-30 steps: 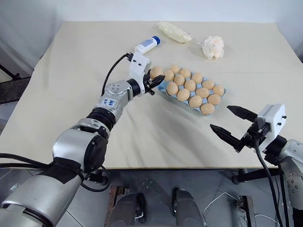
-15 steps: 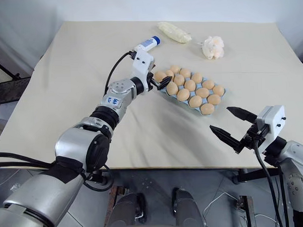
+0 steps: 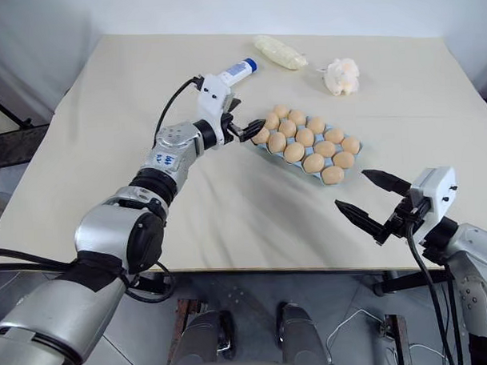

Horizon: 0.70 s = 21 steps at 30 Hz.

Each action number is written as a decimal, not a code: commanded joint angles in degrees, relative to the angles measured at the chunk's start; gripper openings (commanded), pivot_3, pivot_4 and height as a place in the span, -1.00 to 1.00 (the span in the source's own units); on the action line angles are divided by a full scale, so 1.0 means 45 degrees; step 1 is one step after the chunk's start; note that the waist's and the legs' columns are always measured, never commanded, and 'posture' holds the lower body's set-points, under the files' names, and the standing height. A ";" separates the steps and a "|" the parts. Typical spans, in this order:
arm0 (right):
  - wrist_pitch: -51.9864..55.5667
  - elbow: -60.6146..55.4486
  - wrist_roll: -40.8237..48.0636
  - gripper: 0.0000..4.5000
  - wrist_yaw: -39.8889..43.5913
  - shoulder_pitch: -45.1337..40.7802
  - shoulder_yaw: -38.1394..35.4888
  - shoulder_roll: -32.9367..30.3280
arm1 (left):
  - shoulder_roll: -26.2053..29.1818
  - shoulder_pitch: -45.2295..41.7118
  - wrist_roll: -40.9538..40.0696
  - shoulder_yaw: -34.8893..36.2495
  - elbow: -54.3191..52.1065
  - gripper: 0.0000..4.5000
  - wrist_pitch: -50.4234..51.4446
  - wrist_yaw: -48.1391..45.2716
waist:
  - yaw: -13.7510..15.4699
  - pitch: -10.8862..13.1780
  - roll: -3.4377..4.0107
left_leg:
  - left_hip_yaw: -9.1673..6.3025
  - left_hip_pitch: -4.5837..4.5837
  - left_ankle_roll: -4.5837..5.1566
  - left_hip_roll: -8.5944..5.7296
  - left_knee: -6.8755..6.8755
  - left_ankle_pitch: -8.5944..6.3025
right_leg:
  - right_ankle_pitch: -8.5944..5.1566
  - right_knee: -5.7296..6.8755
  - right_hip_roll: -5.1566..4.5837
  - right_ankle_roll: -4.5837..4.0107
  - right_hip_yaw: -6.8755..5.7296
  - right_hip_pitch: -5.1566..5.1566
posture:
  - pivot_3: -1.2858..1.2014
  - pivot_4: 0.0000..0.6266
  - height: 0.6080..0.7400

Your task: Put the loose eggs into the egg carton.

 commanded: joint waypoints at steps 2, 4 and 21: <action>-0.0068 0.0094 0.0051 1.00 0.0278 -0.0466 -0.0043 -0.0295 | 0.1547 0.0307 -0.0713 0.0473 -0.1352 0.99 0.0514 -0.1328 | -0.0152 0.0000 0.0000 | 0.0000 0.0002 -0.0007 0.0005 0.0004 0.0007 | 0.0000 0.0016 0.0002 -0.0001 0.0001 -0.0003 | 0.03 -0.52 1.00; -0.0085 0.0269 0.0031 1.00 0.0552 -0.0621 0.0023 -0.0395 | 0.2262 0.0853 -0.0894 0.0371 -0.2111 0.99 0.1002 -0.2622 | -0.0178 0.0000 0.0001 | 0.0004 0.0020 -0.0016 0.0009 0.0001 0.0013 | -0.0005 0.0035 0.0008 -0.0009 0.0006 0.0001 | 0.03 -0.52 1.00; -0.1349 0.4698 -0.1523 1.00 0.4532 -0.4472 0.2405 -0.1678 | 0.5362 0.7433 -0.3538 0.0036 -1.0833 0.99 0.5173 -0.8291 | -0.0141 0.0000 0.0003 | -0.0005 0.0031 0.0007 0.0032 0.0062 0.0039 | -0.0010 0.0128 -0.0079 -0.0019 0.0016 0.0007 | 0.03 -0.52 1.00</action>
